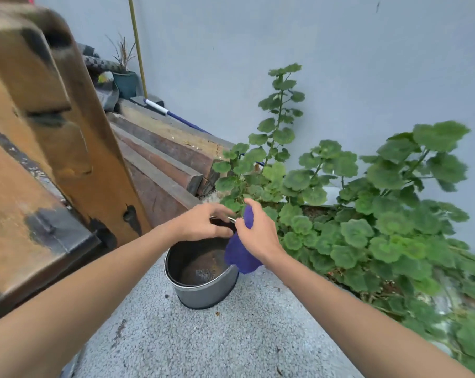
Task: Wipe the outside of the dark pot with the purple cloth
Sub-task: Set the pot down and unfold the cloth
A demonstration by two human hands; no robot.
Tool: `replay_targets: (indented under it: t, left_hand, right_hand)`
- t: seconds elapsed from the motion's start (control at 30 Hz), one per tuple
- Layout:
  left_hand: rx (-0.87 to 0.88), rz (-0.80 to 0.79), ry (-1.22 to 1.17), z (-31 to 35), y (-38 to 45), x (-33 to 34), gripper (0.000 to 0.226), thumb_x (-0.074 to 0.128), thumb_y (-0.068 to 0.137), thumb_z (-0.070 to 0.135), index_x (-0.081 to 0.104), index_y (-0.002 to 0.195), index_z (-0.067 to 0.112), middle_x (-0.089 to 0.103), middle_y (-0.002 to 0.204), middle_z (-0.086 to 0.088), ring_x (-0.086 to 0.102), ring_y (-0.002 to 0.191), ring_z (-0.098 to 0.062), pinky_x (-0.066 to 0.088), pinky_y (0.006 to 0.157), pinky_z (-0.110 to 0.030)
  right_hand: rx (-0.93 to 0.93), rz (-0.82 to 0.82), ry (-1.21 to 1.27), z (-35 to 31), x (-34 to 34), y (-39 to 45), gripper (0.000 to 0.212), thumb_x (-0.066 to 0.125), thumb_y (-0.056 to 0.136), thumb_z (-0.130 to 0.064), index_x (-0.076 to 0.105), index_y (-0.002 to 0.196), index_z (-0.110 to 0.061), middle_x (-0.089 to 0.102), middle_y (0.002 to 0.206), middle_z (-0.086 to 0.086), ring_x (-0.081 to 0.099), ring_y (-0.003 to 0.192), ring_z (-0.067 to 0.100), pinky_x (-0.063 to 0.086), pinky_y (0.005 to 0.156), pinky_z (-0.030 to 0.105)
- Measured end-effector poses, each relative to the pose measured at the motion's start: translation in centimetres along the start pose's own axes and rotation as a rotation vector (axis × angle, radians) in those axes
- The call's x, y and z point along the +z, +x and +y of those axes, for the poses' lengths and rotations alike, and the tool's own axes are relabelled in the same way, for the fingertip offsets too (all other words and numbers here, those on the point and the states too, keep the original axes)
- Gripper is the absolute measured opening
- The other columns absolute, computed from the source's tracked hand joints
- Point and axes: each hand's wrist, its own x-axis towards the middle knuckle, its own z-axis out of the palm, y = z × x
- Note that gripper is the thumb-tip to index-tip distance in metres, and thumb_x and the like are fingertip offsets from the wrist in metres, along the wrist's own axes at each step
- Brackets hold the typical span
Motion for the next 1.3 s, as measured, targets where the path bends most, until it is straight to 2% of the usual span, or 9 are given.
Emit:
replay_targets:
  t: [0.13,0.27,0.43,0.53,0.67,0.9,1.03,1.13,1.3]
  left_hand:
    - [0.100,-0.008,-0.195,7.1,-1.6,-2.9,0.044,0.085,0.069,0.036,0.069,0.108,0.021,0.078,0.096,0.001,0.073,0.096,-0.016,0.055,0.089,-0.032]
    - [0.165,0.135,-0.220,14.1,-3.3,-6.8,0.033,0.085,0.065,0.039,0.070,0.084,0.016,0.069,0.075,0.008,0.061,0.069,-0.002,0.048,0.068,-0.022]
    - [0.182,0.163,-0.254,21.0,-5.2,-11.6,0.037,0.087,0.068,0.031,0.063,0.077,0.004,0.062,0.069,-0.002,0.053,0.066,-0.009,0.050,0.067,-0.037]
    - [0.176,0.090,-0.286,26.1,-6.6,-15.3,0.029,0.082,0.076,0.020,0.056,0.075,0.009,0.059,0.072,-0.005,0.055,0.071,-0.015,0.049,0.069,-0.033]
    - [0.217,0.045,-0.257,32.8,-8.4,-20.1,0.031,0.067,0.081,0.025,0.042,0.072,0.010,0.043,0.067,-0.004,0.042,0.065,-0.015,0.038,0.064,-0.036]
    - [0.208,0.007,-0.340,42.8,-11.3,-27.7,0.026,0.065,0.088,0.015,0.044,0.074,0.011,0.046,0.066,-0.001,0.043,0.063,-0.014,0.032,0.059,-0.029]
    - [0.192,0.024,-0.381,46.6,-12.8,-31.2,0.027,0.066,0.085,0.015,0.043,0.073,0.009,0.049,0.063,0.001,0.042,0.061,-0.014,0.032,0.054,-0.025]
    - [0.218,0.030,-0.337,49.4,-13.9,-32.9,0.021,0.061,0.078,0.016,0.043,0.072,0.007,0.040,0.068,-0.005,0.038,0.064,-0.013,0.028,0.056,-0.030]
    - [0.277,0.027,-0.344,53.0,-15.4,-33.8,0.016,0.052,0.072,0.012,0.042,0.074,-0.001,0.040,0.069,-0.003,0.037,0.064,-0.014,0.027,0.058,-0.032]
  right_hand:
    - [0.035,0.022,0.117,-5.7,-5.0,-0.9,0.056,0.057,0.099,-0.026,0.038,0.151,-0.025,0.050,0.150,0.003,0.044,0.140,0.020,0.035,0.112,0.033]
    - [0.010,0.058,0.195,-11.2,-10.6,-1.7,0.057,0.060,0.096,-0.019,0.041,0.148,-0.031,0.051,0.141,-0.002,0.045,0.131,0.012,0.032,0.108,0.026]
    - [-0.051,0.038,0.182,-17.5,-17.8,-3.0,0.041,0.065,0.092,-0.022,0.058,0.130,-0.036,0.060,0.122,0.000,0.050,0.116,0.011,0.039,0.104,0.029]
    - [-0.073,-0.008,0.175,-21.7,-22.8,-4.2,0.045,0.075,0.085,-0.022,0.060,0.126,-0.030,0.058,0.117,-0.004,0.050,0.118,0.016,0.040,0.103,0.030]
    - [-0.122,-0.092,0.151,-27.5,-29.7,-5.5,0.055,0.076,0.074,-0.029,0.058,0.126,-0.034,0.057,0.122,0.005,0.054,0.114,0.011,0.043,0.097,0.027]
    - [-0.192,-0.089,0.204,-36.7,-41.4,-8.3,0.065,0.086,0.077,-0.008,0.057,0.132,-0.026,0.065,0.120,-0.001,0.065,0.097,0.009,0.055,0.078,0.020]
    - [-0.192,-0.116,0.212,-39.7,-46.4,-9.7,0.051,0.085,0.076,-0.009,0.066,0.120,-0.026,0.071,0.117,0.009,0.070,0.101,0.025,0.059,0.082,0.035]
    - [-0.185,-0.111,0.256,-41.5,-49.3,-10.9,0.034,0.084,0.081,-0.014,0.070,0.111,-0.021,0.074,0.109,0.016,0.067,0.093,0.022,0.055,0.090,0.046]
    - [-0.186,-0.103,0.337,-43.8,-51.6,-13.2,0.018,0.074,0.092,-0.010,0.068,0.109,-0.011,0.075,0.111,0.013,0.071,0.099,0.018,0.057,0.090,0.037]
